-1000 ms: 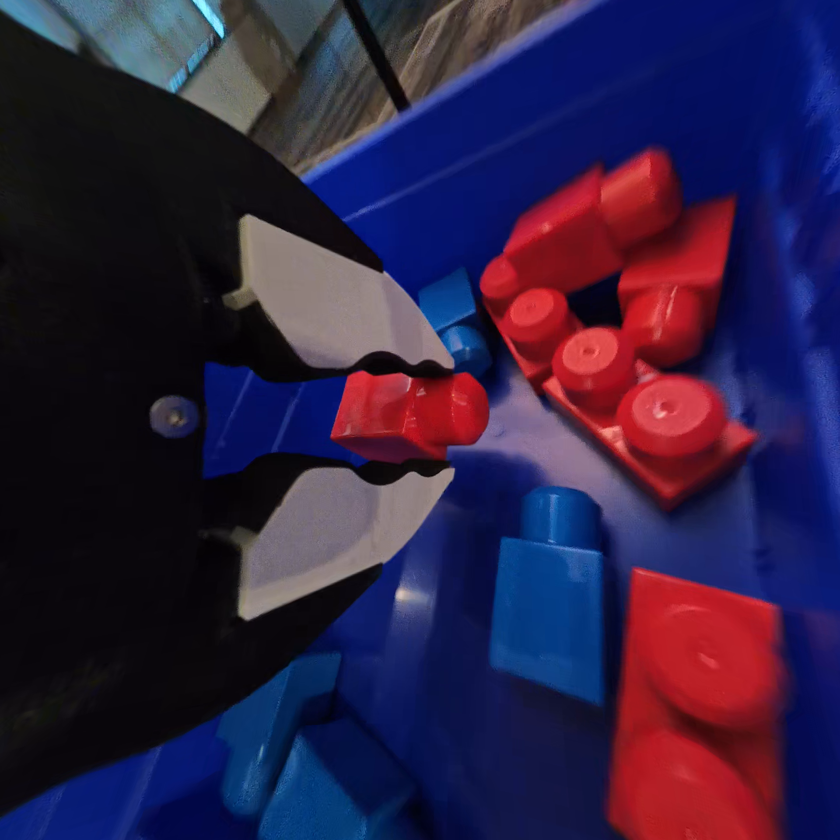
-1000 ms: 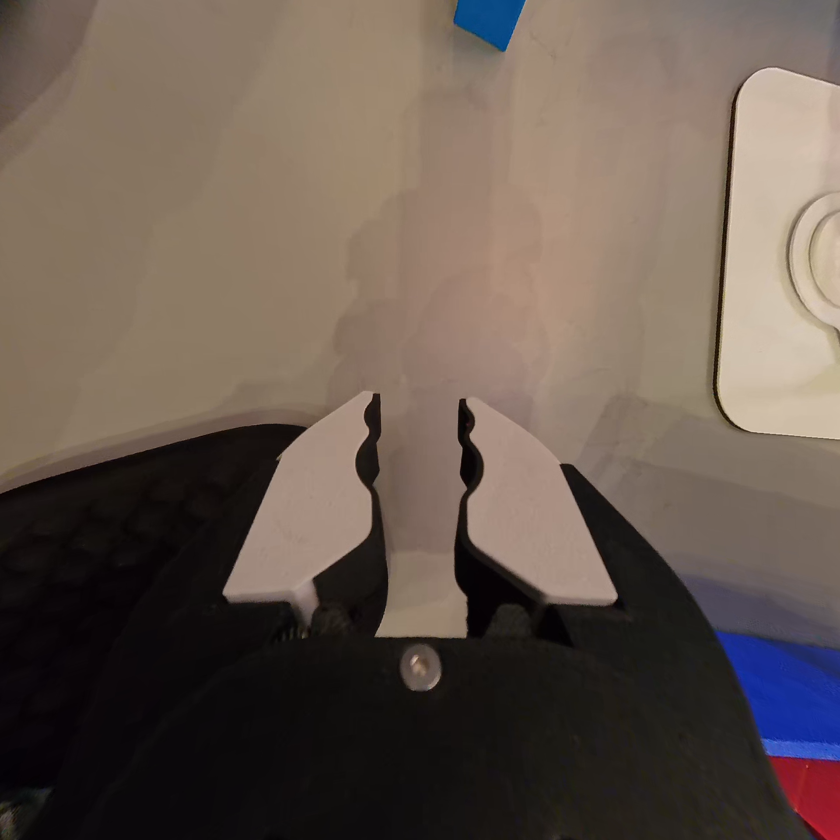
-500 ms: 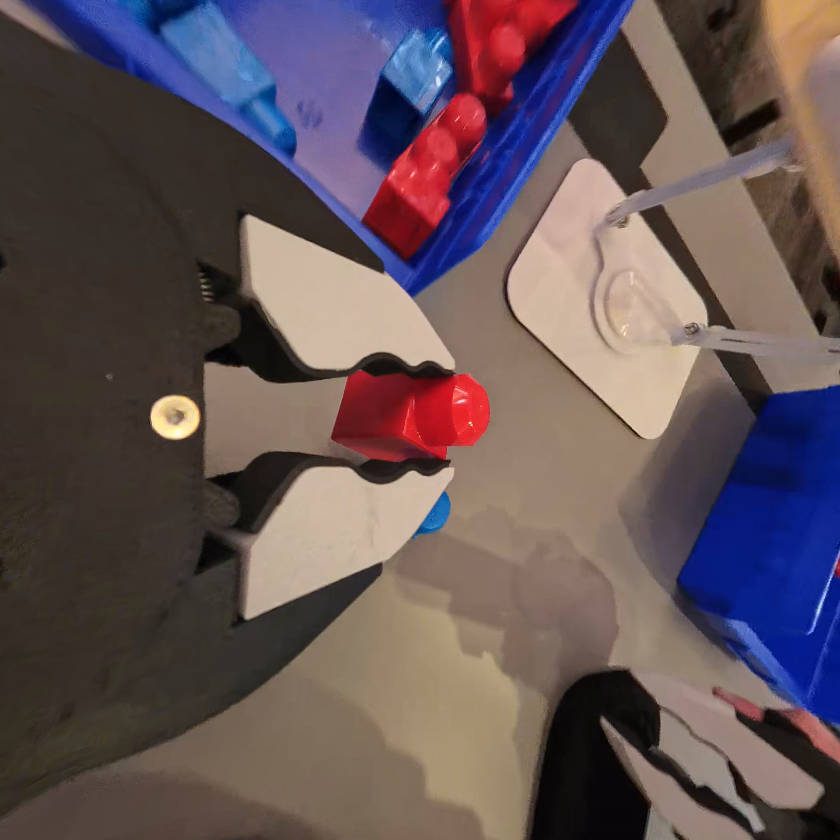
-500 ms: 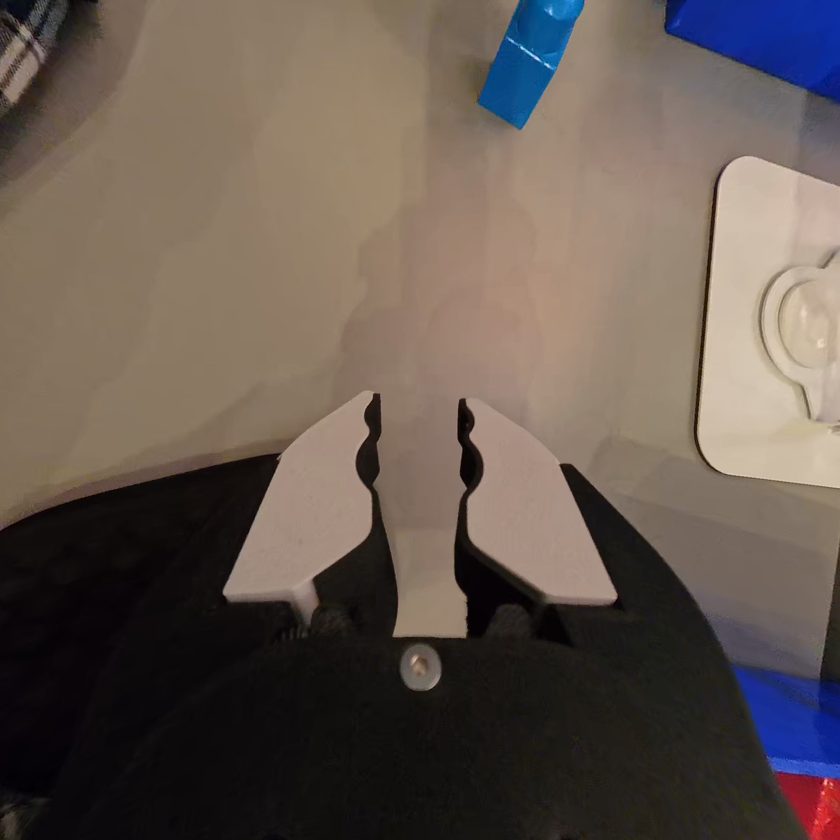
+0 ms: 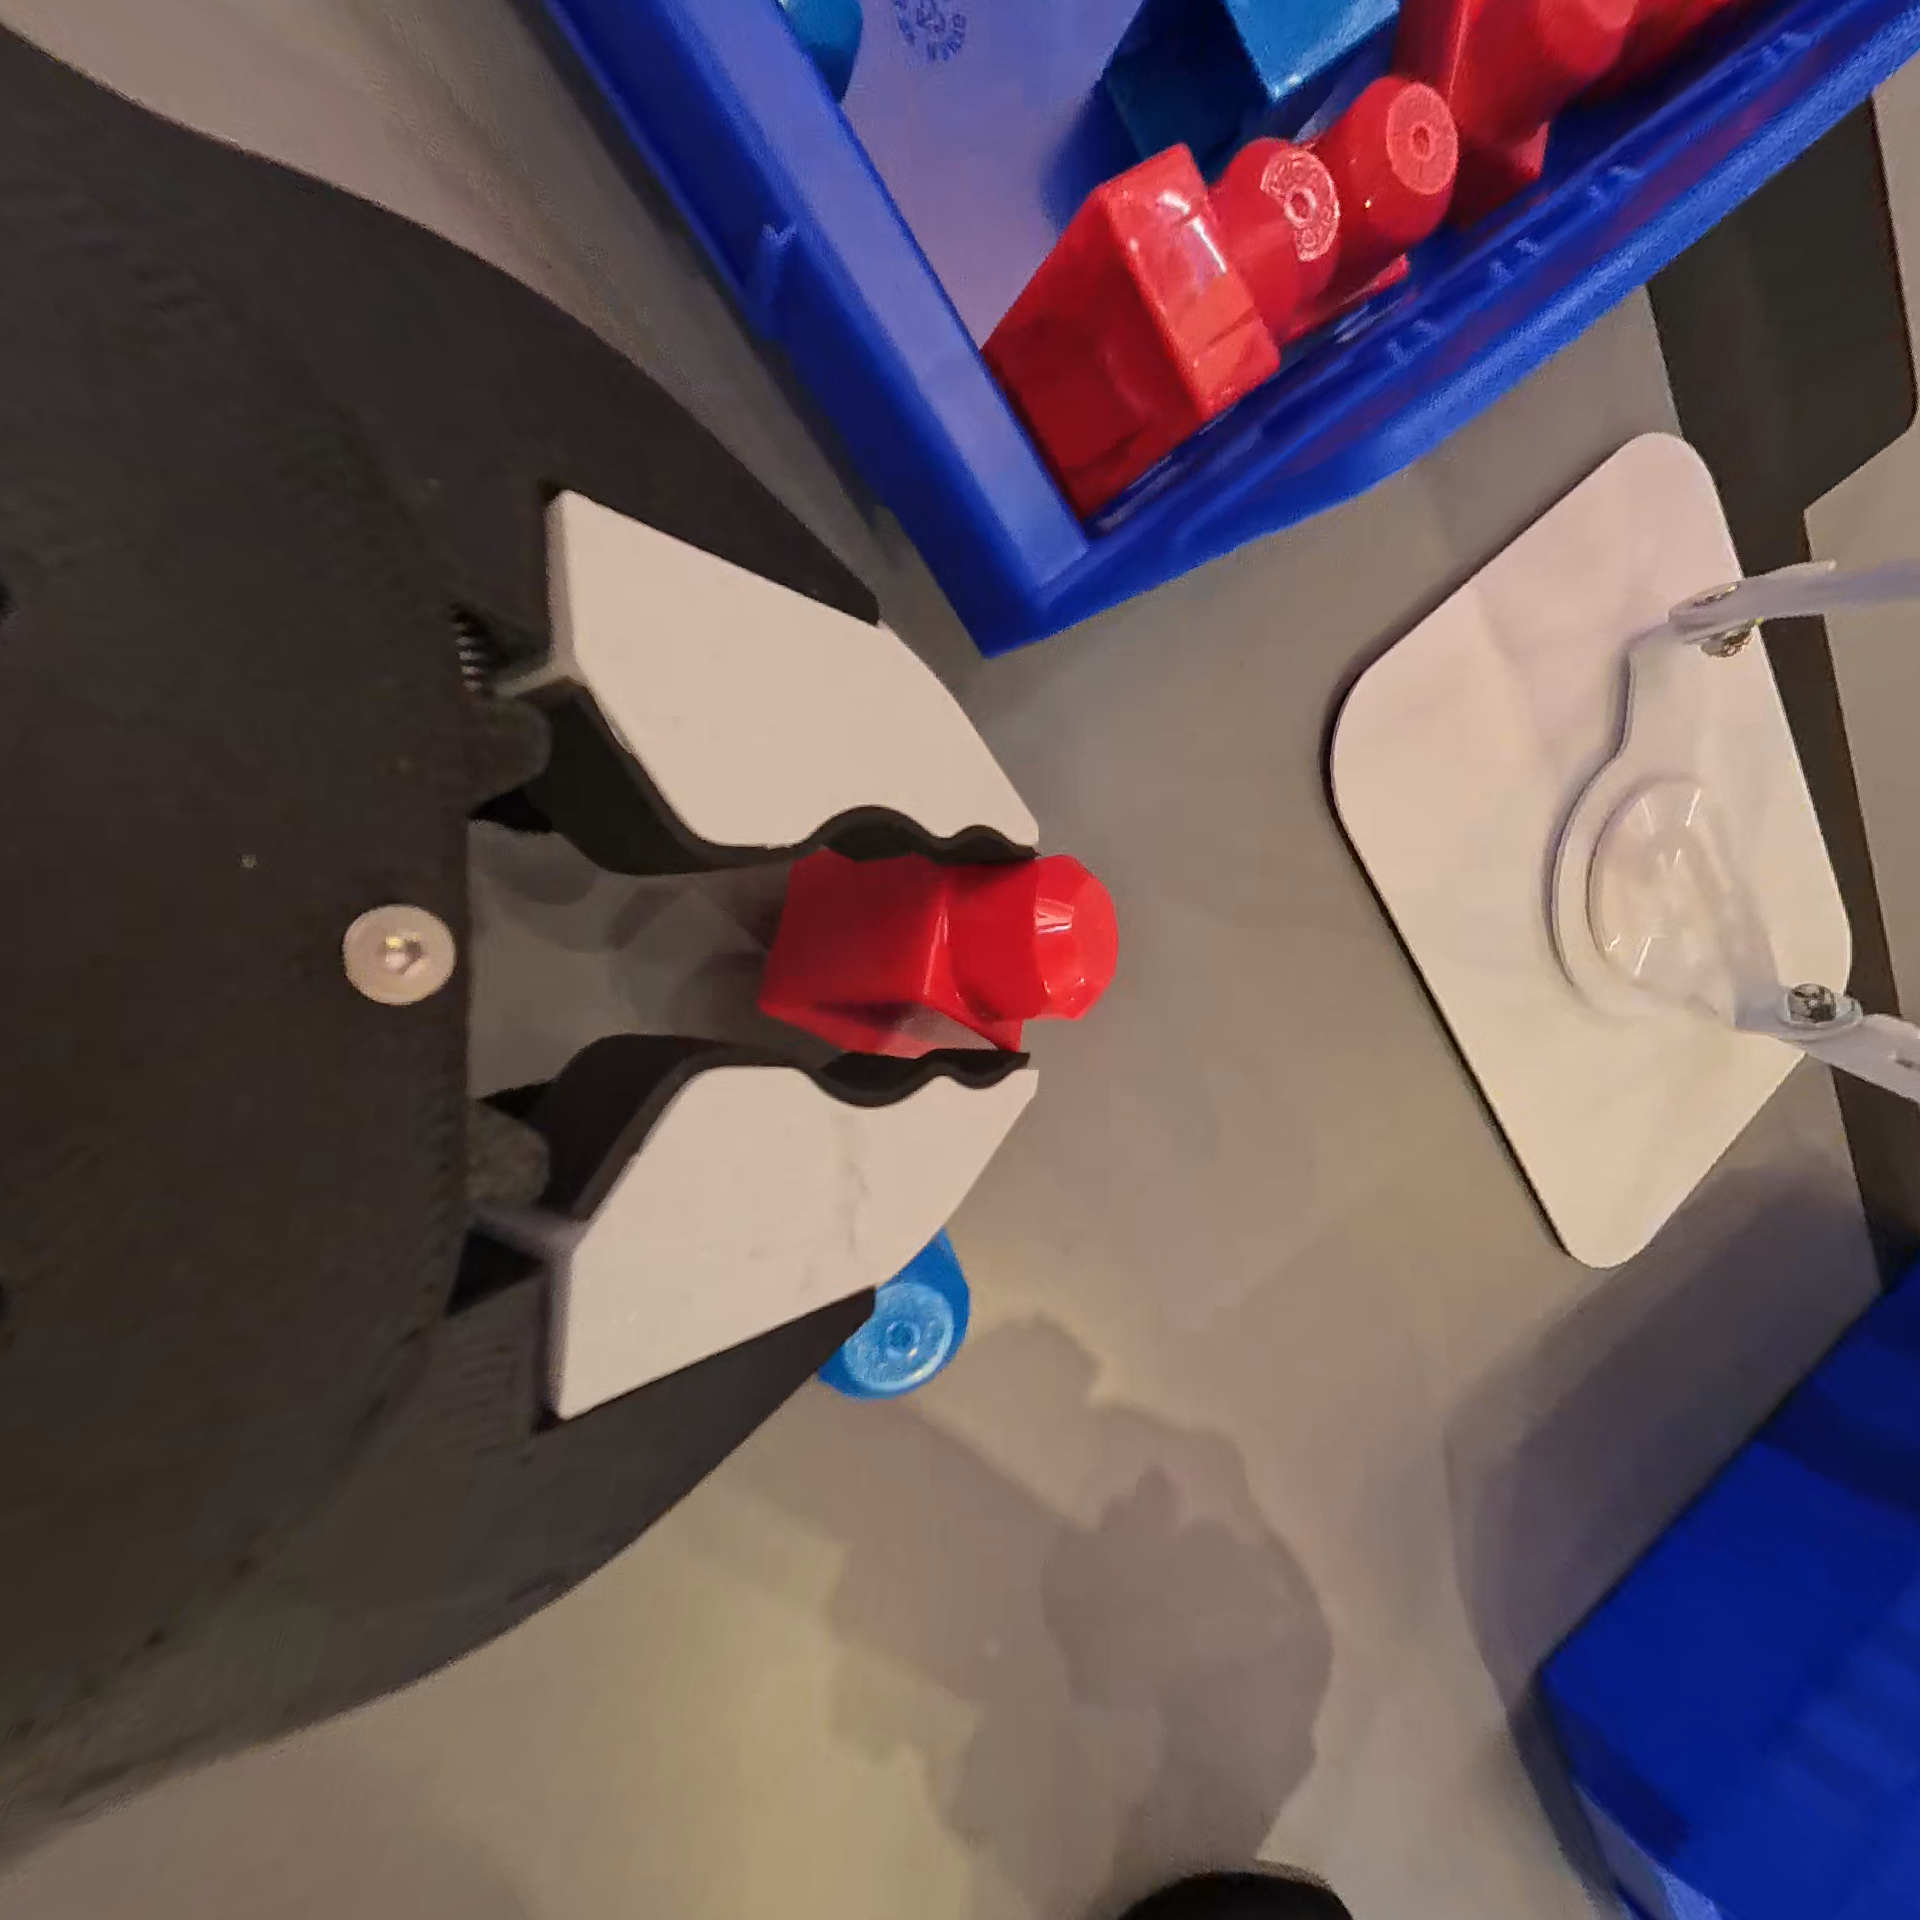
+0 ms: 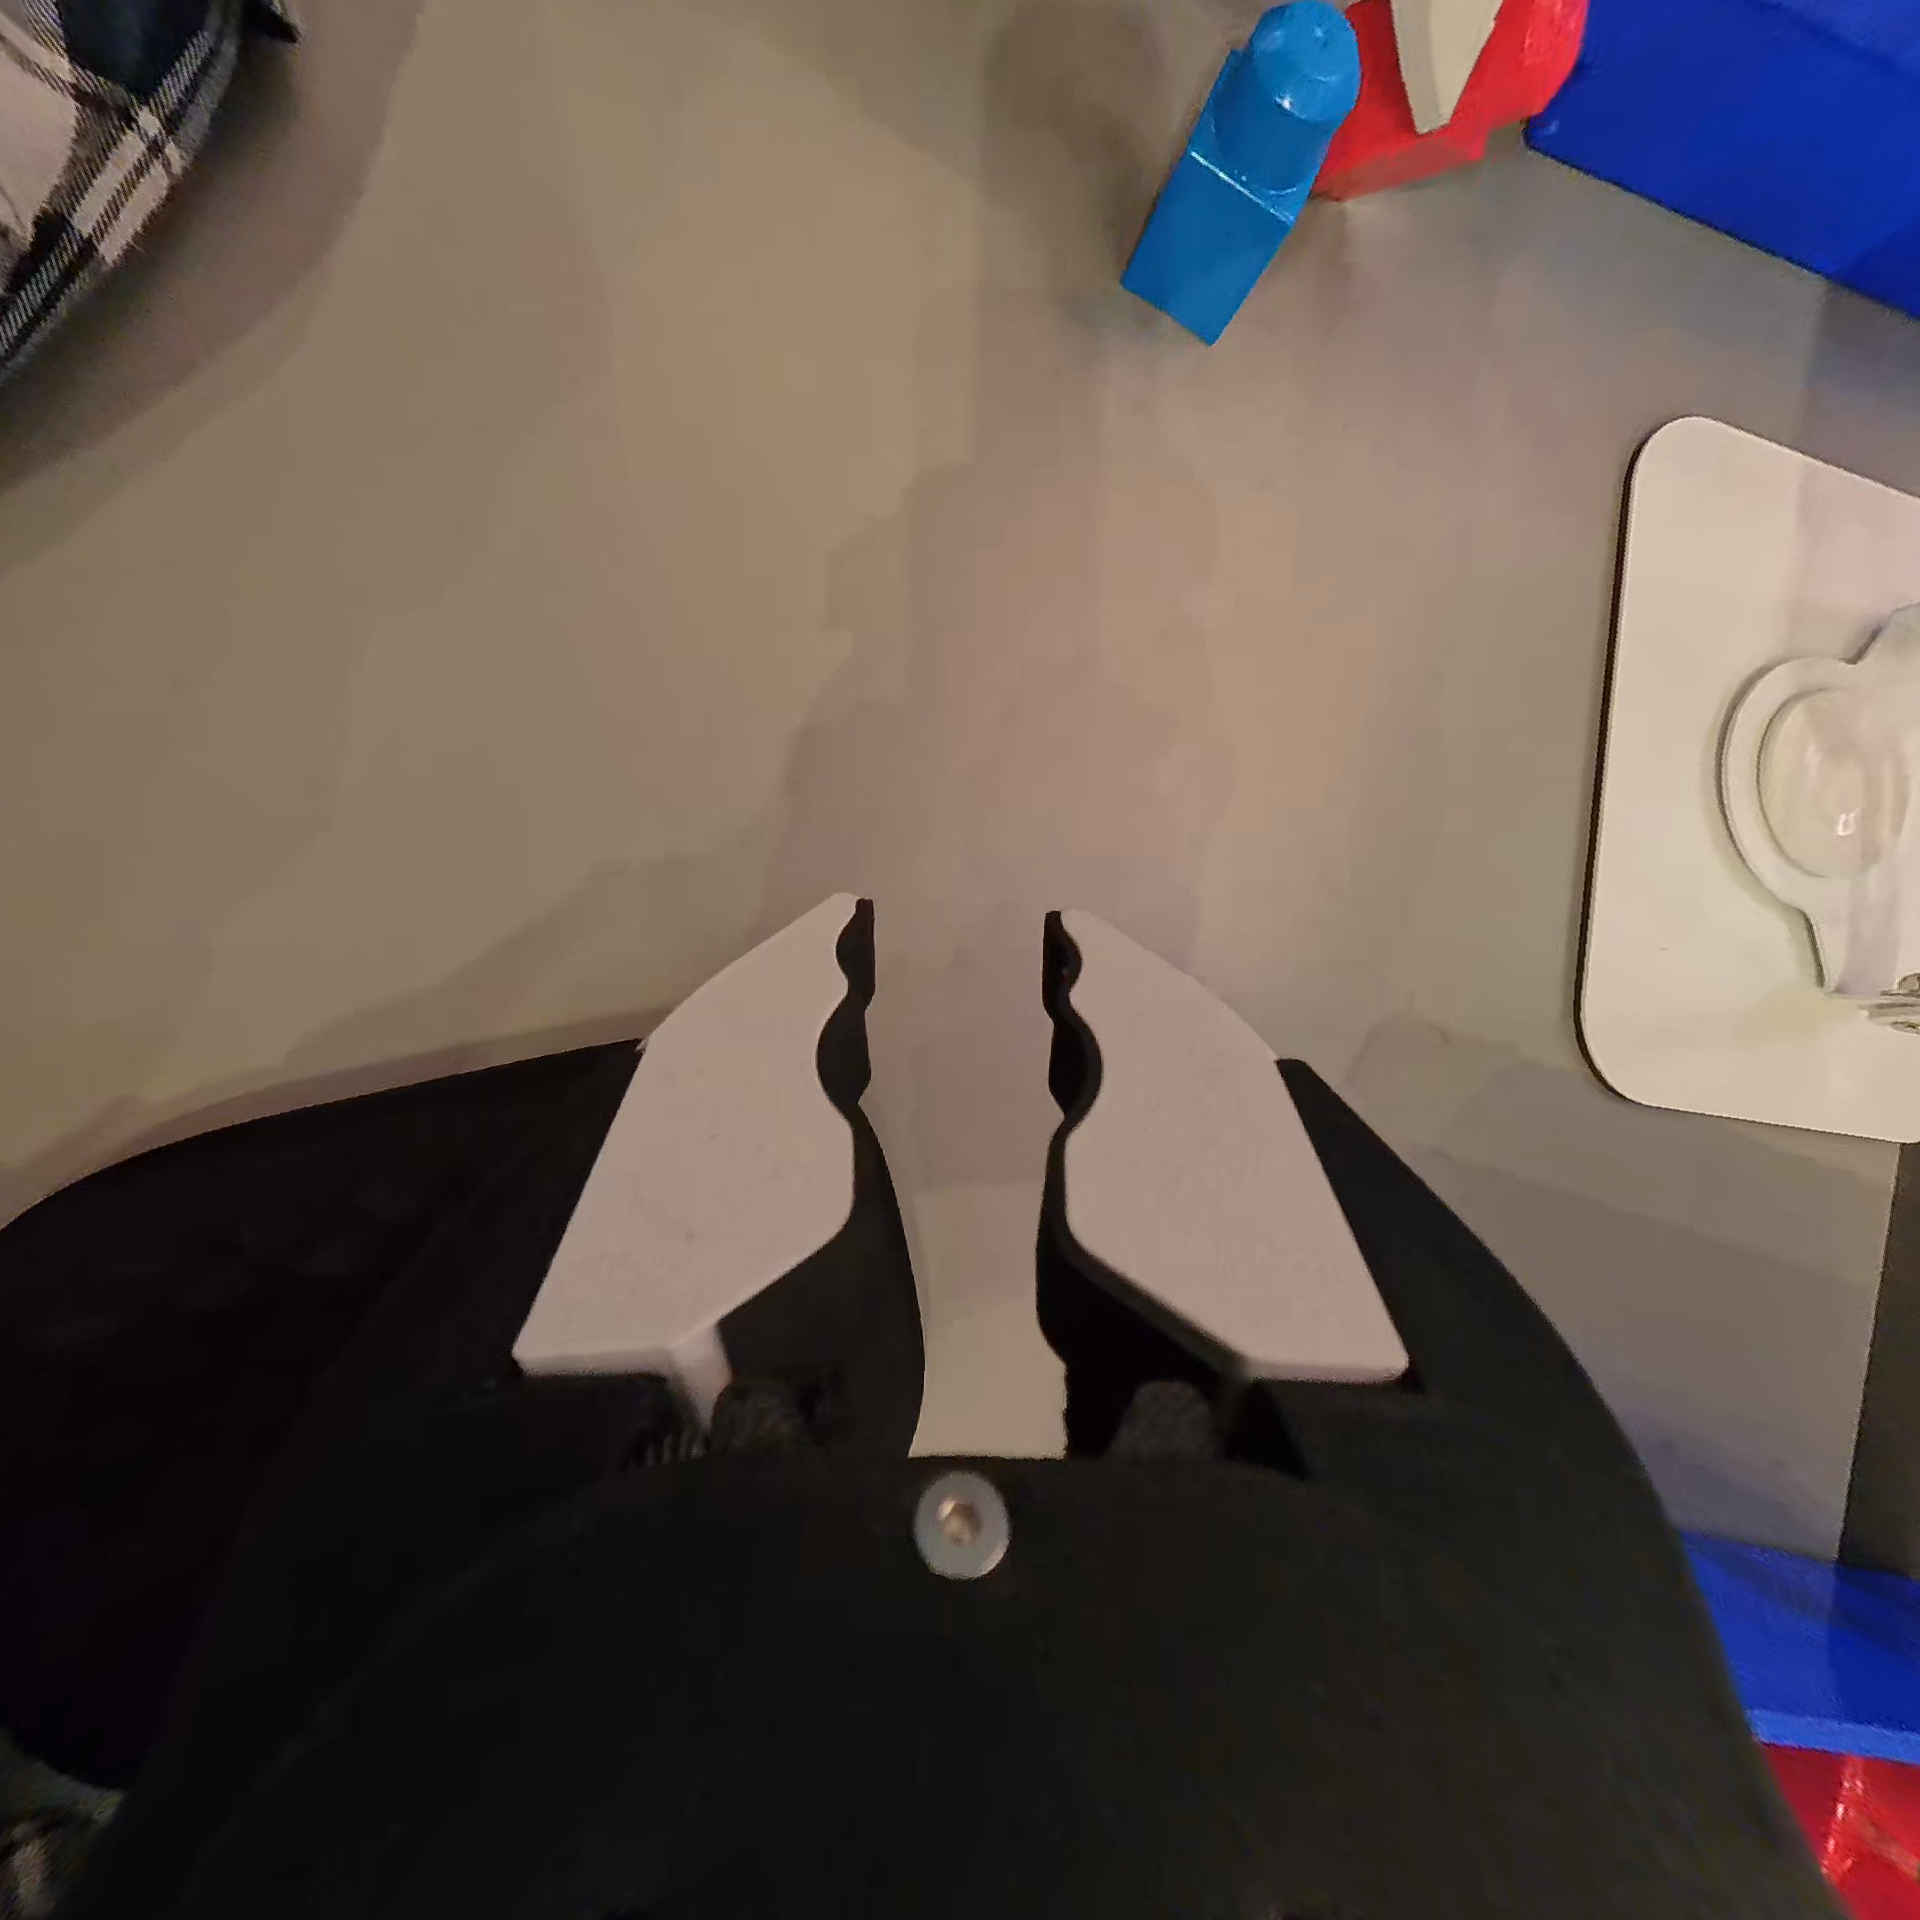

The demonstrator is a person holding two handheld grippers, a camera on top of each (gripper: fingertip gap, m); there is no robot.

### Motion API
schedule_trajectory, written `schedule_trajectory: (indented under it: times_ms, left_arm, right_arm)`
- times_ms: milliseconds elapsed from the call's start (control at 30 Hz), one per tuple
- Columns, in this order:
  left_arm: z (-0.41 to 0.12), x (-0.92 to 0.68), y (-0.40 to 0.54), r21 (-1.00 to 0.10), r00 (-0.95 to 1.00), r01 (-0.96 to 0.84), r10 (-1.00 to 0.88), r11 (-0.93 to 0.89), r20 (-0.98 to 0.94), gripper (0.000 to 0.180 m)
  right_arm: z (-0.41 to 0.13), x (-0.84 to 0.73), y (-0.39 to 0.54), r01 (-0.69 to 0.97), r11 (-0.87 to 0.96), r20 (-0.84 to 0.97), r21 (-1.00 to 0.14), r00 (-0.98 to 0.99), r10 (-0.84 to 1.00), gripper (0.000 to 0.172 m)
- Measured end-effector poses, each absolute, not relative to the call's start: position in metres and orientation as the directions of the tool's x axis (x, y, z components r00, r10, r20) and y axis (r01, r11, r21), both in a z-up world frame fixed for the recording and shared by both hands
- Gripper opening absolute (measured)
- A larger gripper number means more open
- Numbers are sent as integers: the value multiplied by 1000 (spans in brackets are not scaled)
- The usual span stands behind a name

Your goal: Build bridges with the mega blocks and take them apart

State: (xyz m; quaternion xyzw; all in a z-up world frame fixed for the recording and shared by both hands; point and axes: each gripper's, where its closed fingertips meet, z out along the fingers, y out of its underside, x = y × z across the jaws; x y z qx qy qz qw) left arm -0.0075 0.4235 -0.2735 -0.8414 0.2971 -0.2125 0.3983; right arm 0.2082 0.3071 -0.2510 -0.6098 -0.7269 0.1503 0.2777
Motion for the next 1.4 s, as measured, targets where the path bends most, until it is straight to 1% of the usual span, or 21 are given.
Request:
schedule_trajectory:
  times_ms: [100, 200, 267, 300, 367, 433, 467, 633, 700, 767, 833, 900, 933, 1000, 1067, 1167, 1233, 1300, 1333, 1367, 1400]
  left_arm:
    - [-274, -11, 414, -808, 734, -343, -674, -479, 87, 34]
    - [-282, -18, 405, -797, 740, -373, -671, -475, 53, 45]
    - [-284, -18, 397, -796, 732, -361, -676, -487, 82, 48]
    - [-282, -20, 395, -801, 736, -359, -673, -479, 72, 54]
    - [-274, -25, 389, -815, 739, -355, -671, -458, 55, 61]
    - [-265, -35, 387, -820, 755, -359, -656, -446, 26, 72]
    - [-256, -41, 387, -828, 764, -352, -645, -437, 15, 72]
    - [-201, -80, 423, -843, 793, -377, -605, -384, -79, 59]
    - [-196, -87, 445, -807, 791, -404, -607, -430, -73, 58]
    - [-191, -91, 472, -793, 789, -443, -602, -419, -123, 55]
    - [-199, -99, 501, -740, 791, -491, -592, -460, -156, 54]
    - [-213, -101, 528, -703, 795, -481, -599, -523, -99, 46]
    - [-223, -103, 540, -667, 806, -469, -589, -579, -56, 50]
    - [-238, -103, 562, -627, 816, -452, -579, -635, -2, 49]
    - [-259, -106, 575, -535, 813, -485, -582, -692, 16, 55]
    - [-267, -95, 574, -496, 784, -484, -609, -721, 119, 60]
    - [-253, -87, 560, -532, 738, -485, -651, -694, 178, 56]
    - [-237, -78, 532, -555, 654, -529, -725, -642, 215, 56]
    - [-229, -76, 521, -586, 606, -563, -773, -583, 186, 53]
    - [-225, -80, 512, -591, 581, -606, -804, -531, 127, 50]
    - [-227, -84, 504, -570, 554, -660, -829, -490, 71, 48]
  right_arm:
    - [-252, 208, 306, 806, 211, 217, -554, -105, 970, 31]
    - [-252, 208, 305, 805, 213, 212, -553, -112, 971, 31]
    - [-253, 208, 304, 805, 215, 212, -552, -114, 971, 31]
    - [-252, 208, 304, 805, 216, 211, -553, -115, 971, 31]
    - [-251, 208, 303, 803, 217, 212, -555, -116, 970, 31]
    - [-251, 209, 303, 803, 216, 211, -555, -115, 971, 31]
    - [-251, 210, 304, 803, 214, 211, -556, -113, 971, 31]
    - [-253, 209, 304, 802, 207, 199, -561, -112, 974, 31]
    - [-254, 208, 303, 803, 208, 195, -559, -116, 974, 31]
    - [-256, 207, 302, 805, 210, 191, -555, -122, 974, 31]
    - [-257, 207, 301, 805, 210, 187, -555, -125, 974, 31]
    - [-259, 208, 301, 808, 208, 184, -551, -126, 975, 31]
    - [-259, 208, 301, 810, 208, 184, -549, -126, 975, 31]
    - [-259, 210, 301, 811, 205, 183, -549, -122, 975, 31]
    - [-259, 211, 302, 812, 202, 183, -548, -119, 976, 31]
    - [-258, 215, 304, 813, 194, 184, -549, -109, 977, 31]
    - [-259, 217, 305, 813, 185, 180, -552, -100, 979, 31]
    - [-260, 219, 307, 813, 175, 171, -555, -95, 981, 31]
    - [-261, 219, 307, 814, 171, 166, -555, -94, 982, 31]
    - [-263, 219, 308, 815, 168, 161, -555, -93, 983, 31]
    - [-264, 218, 308, 816, 165, 155, -555, -93, 984, 31]
